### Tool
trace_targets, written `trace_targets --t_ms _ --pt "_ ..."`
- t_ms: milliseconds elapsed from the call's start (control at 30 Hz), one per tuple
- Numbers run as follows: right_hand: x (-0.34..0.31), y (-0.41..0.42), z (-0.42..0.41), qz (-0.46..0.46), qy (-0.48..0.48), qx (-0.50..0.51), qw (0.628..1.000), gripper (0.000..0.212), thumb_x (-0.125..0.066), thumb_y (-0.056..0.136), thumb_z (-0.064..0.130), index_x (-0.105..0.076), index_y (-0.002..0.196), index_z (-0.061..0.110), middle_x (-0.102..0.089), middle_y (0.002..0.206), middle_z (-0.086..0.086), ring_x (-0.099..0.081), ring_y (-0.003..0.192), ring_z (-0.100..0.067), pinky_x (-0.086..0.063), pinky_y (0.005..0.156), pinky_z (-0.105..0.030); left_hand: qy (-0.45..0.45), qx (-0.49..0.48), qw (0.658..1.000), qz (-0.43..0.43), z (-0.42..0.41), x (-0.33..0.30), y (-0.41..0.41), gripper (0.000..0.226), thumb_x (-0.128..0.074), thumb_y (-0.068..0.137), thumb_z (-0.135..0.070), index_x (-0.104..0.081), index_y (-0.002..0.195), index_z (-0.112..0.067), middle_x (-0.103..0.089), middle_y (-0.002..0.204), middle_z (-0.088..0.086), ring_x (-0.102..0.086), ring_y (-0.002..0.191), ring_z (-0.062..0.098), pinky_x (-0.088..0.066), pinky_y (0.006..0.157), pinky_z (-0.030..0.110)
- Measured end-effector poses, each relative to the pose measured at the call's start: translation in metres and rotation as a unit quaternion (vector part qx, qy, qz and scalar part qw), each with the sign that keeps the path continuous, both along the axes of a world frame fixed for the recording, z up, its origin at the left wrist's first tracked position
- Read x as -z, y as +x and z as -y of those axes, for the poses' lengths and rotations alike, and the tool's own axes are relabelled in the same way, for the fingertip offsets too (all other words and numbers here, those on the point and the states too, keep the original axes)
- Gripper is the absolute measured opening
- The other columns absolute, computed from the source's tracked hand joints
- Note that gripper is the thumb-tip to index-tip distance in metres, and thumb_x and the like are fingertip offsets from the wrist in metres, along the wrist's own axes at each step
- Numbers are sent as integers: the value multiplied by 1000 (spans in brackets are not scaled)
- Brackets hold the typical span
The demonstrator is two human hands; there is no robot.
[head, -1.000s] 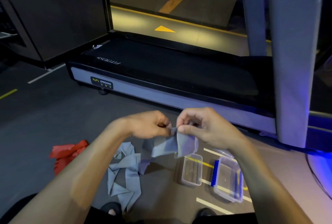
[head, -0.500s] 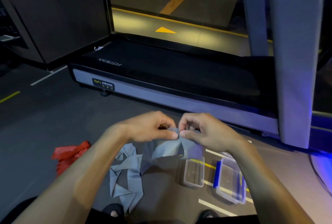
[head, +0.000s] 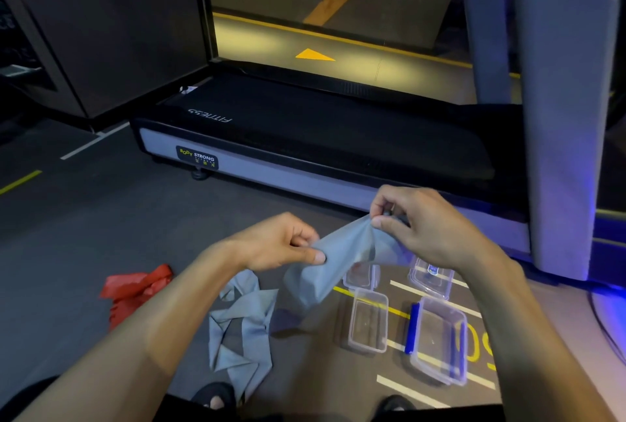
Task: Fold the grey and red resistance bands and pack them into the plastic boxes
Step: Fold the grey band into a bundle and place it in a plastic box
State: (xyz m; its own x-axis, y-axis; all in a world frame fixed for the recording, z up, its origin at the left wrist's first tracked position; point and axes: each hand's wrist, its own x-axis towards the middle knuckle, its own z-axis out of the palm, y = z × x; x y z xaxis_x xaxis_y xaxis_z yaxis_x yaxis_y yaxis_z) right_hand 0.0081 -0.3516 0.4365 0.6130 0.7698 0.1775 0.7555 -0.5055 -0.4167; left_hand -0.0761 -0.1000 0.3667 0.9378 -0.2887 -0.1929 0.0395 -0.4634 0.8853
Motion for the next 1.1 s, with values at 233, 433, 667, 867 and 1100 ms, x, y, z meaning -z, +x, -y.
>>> trace_targets --t_ms 233,433,667,867,1100 --pt "5 5 4 -10 -2 13 1000 11 -69 95 18 -63 88 25 -61 78 12 -56 78 -2 -37 63 -11 -11 -4 1000 13 -4 -6 -1 22 -71 96 -31 -67 83 -13 -44 68 11 -25 66 26 -22 58 33" --pt "10 5 8 -31 7 16 999 11 -69 95 16 -64 88 24 -62 76 10 -54 72 -5 -38 62 -11 9 -3 1000 20 -4 -9 -1 22 -67 99 -24 -68 79 -15 -43 61 -1 -28 50 5 -27 47 14" --pt "11 5 14 -70 26 6 997 13 -69 95 16 -65 88 27 -63 77 11 -54 67 -12 -40 59 -17 72 19 996 45 -9 -2 4 25 -61 102 -33 -66 81 -21 -51 69 -4 -42 67 11 -36 69 33" --pt "18 9 20 -118 53 8 992 13 -68 96 15 -66 90 26 -64 78 11 -52 67 -4 -41 62 -17 -8 3 999 49 -15 -11 3 20 -62 102 -30 -73 95 -15 -70 87 17 -54 78 19 -42 76 37" --pt "32 21 40 -279 247 37 927 22 -64 92 19 -61 99 -2 -75 111 -3 -68 100 -15 -53 83 -22 104 -17 994 -31 -33 -7 7 30 -58 104 -26 -71 87 -4 -60 71 -6 -50 65 5 -40 66 22"
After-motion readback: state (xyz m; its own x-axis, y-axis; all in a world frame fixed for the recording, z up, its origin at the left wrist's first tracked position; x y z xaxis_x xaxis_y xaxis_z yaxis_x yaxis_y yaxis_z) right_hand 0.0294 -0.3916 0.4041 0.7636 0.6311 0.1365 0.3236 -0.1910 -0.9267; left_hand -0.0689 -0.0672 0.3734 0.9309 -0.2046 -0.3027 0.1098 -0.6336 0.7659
